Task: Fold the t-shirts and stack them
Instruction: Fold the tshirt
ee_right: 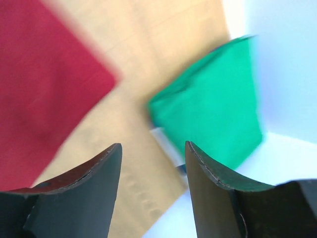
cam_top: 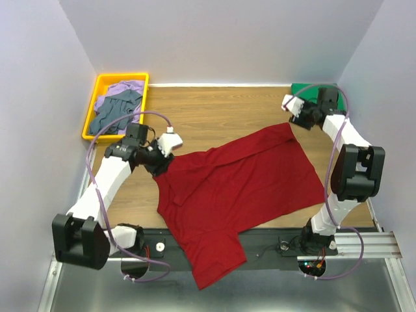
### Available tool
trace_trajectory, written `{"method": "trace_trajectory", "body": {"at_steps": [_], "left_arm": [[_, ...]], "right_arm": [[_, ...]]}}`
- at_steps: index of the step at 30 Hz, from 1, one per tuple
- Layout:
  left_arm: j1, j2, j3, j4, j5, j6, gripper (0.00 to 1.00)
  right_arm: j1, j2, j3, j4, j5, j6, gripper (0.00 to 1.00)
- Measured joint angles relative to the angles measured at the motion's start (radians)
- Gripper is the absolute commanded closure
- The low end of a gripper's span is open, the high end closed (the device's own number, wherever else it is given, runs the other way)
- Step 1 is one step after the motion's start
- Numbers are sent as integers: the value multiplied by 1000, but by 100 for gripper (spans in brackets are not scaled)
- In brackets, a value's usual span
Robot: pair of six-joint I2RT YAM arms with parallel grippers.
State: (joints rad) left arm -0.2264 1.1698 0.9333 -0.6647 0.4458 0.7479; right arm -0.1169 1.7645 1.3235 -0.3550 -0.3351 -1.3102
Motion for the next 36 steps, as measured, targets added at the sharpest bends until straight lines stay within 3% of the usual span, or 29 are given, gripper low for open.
{"method": "trace_trajectory", "body": {"at_steps": [5,9,15,21,26,33,36], "left_arm": [[38,130,26,154,-38,-109,45],[39,240,46,236,-96,-179,48],[54,369,91,311,-154,-227,47],[68,466,111,347,-205,-229,48],[71,513,110,347,-232,-219,59],[80,563,130,325,-218,-186,100],[94,586,171,305,-206,-170,100]], "right_arm": [[10,67,166,-49,-50,115,54],[42,151,206,-80,-63,212,61],[94,329,280,-133,-65,332,61],[103,381,291,-150,-61,372,61],[106,383,293,-150,-41,372,61],[113,383,293,-149,32,371,61],[113,393,310,-150,62,373,60]]}}
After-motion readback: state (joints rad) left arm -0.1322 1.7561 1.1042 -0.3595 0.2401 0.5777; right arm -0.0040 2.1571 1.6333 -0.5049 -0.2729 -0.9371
